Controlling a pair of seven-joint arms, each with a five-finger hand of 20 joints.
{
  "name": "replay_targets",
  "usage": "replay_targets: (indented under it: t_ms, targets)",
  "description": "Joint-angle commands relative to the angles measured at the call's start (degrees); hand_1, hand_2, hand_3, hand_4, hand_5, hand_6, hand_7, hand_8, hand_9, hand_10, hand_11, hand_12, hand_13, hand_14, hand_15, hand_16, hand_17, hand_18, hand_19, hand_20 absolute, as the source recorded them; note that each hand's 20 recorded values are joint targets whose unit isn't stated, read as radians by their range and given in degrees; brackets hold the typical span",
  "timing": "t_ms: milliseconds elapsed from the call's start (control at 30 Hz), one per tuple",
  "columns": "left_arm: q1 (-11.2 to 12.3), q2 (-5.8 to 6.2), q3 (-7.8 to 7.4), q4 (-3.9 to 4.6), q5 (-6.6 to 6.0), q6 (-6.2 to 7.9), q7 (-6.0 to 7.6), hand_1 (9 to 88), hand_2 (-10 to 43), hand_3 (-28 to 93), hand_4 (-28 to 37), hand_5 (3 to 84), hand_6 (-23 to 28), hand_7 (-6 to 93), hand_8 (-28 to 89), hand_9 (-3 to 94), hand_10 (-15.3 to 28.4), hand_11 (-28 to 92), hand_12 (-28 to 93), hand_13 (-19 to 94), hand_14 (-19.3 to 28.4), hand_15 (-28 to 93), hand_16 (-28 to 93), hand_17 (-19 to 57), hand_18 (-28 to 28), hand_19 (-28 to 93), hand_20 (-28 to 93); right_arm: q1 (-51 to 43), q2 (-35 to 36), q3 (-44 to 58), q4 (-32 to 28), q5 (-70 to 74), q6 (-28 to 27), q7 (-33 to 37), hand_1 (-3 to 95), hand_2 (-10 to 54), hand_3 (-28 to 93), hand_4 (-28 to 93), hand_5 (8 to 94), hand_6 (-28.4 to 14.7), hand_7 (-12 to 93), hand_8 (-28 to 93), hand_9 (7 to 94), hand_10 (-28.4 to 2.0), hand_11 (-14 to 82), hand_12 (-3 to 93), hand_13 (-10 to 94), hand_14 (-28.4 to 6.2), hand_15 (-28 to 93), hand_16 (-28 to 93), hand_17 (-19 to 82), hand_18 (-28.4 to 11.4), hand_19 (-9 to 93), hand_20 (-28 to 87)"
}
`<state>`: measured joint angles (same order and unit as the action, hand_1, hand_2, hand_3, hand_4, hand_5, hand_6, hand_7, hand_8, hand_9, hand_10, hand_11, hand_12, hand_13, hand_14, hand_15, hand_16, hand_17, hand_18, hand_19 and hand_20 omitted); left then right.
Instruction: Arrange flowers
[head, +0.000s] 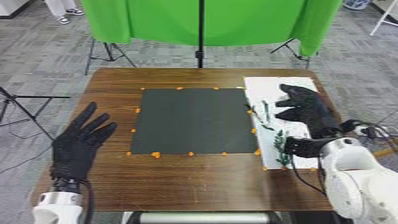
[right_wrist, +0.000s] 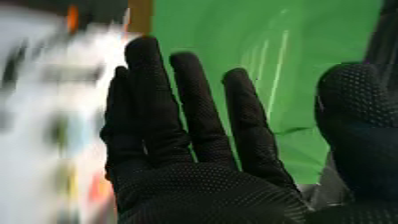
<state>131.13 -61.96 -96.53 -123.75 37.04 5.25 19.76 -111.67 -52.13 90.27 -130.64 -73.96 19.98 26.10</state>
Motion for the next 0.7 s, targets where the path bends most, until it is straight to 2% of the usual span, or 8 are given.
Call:
replay_targets:
  t_ms: [33,133,233,333,400,567,600,700]
  targets:
    - [1.44,3.52,-0.62,-0.27,-1.42,2.09,3.65,20.9,5.3,79,-28.2,34.3,5.1,11.7,-10,34.6,17.6,18,11,27,27.2,48,-6,-7.0,28.4,54,12,-2.13,6.59,1.21,-3.42,-23.82,-8.3,23.17,26.1,-2.1,80,-25,46.1,-6.1,22,-16,56.3,-21.2,35.8,13.9,56,-18.4,60,8,21,-27.1,76,20]
    - [1.34,3.35,-0.84,-0.2,-1.24,1.85,3.29,21.0,5.4,79,-28.2,34.3,5.1,11.7,-10,34.6,17.7,18,11,27,27.0,48,-6,-7.0,28.4,54,12,-0.87,6.8,-0.72,-3.36,-28.32,-15.03,27.97,29.1,-4.0,80,-24,48.1,-7.5,21,-15,58.3,-21.7,41.1,15.1,59,-17.8,65,8,25,-27.2,81,20]
    - [1.46,4.0,-0.33,-0.11,-1.6,2.09,4.16,21.1,5.4,79,-28.2,34.3,5.1,11.7,-10,34.6,17.7,19,11,27,27.1,48,-6,-7.0,28.4,54,12,0.49,7.04,-3.65,-2.73,-33.19,-22.71,31.86,30.7,-4.9,79,-24,51.0,-8.6,21,-14,60.0,-22.1,45.3,15.5,62,-16.7,68,9,28,-27.7,86,16]
    - [1.44,4.39,-0.03,-0.05,-1.85,2.39,4.49,21.1,5.4,79,-28.2,34.2,5.1,11.7,-10,34.5,17.7,19,11,27,27.2,48,-6,-7.0,28.4,54,12,3.16,6.82,-7.37,-1.2,-34.82,-26.9,34.79,32.7,-5.6,78,-23,55.3,-9.8,22,-14,62.6,-22.3,47.8,16.0,66,-15.3,71,9,32,-28.2,91,13]
    - [1.11,4.14,-0.03,0.06,-1.68,2.13,4.1,21.2,5.4,79,-28.2,34.2,5.1,11.7,-10,34.5,17.8,19,11,27,27.1,48,-6,-7.0,28.4,54,13,3.85,7.7,-9.94,-0.52,-37.14,-27.03,35.52,33.2,-5.9,77,-23,56.9,-10.0,23,-13,63.6,-22.3,48.2,16.2,67,-14.8,71,9,33,-28.3,92,12]
    - [1.59,4.23,-0.03,-0.17,-1.88,2.63,4.39,21.5,5.3,79,-28.0,34.2,5.1,11.8,-10,34.5,17.8,19,11,27,27.2,48,-6,-7.0,28.4,54,13,6.49,8.62,-15.75,1.3,-41.63,-28.84,35.86,33.7,-6.5,77,-23,59.3,-10.4,24,-13,64.5,-22.4,48.6,16.7,68,-14.6,71,9,34,-28.3,93,10]
    - [1.47,3.86,-0.24,-0.18,-1.6,2.36,3.82,21.7,5.2,80,-27.8,34.2,5.2,11.8,-10,34.5,17.8,19,11,27,27.2,48,-6,-7.0,28.4,54,13,7.1,8.8,-16.89,1.63,-42.38,-28.91,36.16,33.7,-6.6,77,-23,59.6,-10.3,24,-13,64.5,-22.5,48.6,16.7,68,-14.7,71,9,34,-28.3,93,10]
    - [1.33,3.44,-0.38,-0.21,-1.5,2.28,3.39,22.3,5.4,80,-27.4,34.2,5.1,11.9,-10,34.6,17.8,19,11,27,27.2,48,-6,-7.0,28.4,54,13,9.27,8.73,-19.64,2.89,-43.18,-30.39,37.24,33.7,-6.6,76,-23,60.4,-10.3,25,-13,64.5,-22.5,48.6,16.8,68,-14.7,70,10,34,-28.4,93,9]
